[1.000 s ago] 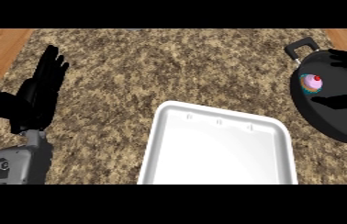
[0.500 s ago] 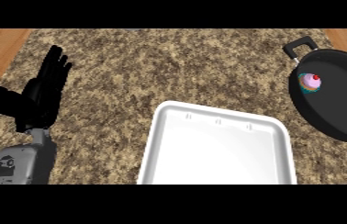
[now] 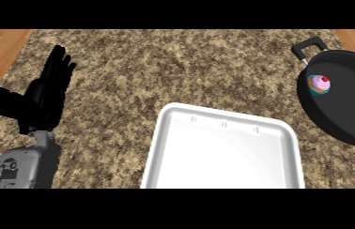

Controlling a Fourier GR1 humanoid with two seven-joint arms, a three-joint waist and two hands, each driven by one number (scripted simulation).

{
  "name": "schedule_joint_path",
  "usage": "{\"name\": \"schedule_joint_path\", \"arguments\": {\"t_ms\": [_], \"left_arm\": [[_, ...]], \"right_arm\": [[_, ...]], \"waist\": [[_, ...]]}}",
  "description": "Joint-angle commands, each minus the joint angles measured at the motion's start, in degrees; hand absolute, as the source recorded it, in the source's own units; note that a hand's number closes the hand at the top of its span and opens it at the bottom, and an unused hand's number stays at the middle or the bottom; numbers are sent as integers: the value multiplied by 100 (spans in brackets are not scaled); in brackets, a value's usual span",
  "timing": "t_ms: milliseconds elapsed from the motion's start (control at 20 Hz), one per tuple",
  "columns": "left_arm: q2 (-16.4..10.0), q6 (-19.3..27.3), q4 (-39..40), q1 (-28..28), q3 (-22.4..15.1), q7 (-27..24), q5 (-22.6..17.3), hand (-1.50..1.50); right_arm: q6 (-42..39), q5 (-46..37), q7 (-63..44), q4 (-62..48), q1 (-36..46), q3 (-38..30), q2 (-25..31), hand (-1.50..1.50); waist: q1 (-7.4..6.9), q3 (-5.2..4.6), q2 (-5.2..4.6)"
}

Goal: Pick the cupcake from the tray and place it in the pot

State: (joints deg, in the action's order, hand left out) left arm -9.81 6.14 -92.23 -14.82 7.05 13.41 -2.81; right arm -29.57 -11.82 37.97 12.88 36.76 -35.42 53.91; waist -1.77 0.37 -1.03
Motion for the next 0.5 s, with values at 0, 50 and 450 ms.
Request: {"name": "schedule_joint_path", "arguments": {"t_ms": [0,50,450], "left_arm": [[64,14,96,16,-43,-156,52,0],[95,12,65,-17,-57,-96,11,0],[-24,4,-168,62,73,53,-59,0]], "right_arm": [[-676,14,596,-75,-255,-7,238,-150],[-767,100,452,-132,-187,-84,349,-150],[-1112,146,521,-51,-478,-26,640,-150]], "waist": [[-11,8,-13],[-25,11,-15],[-34,20,0]]}}
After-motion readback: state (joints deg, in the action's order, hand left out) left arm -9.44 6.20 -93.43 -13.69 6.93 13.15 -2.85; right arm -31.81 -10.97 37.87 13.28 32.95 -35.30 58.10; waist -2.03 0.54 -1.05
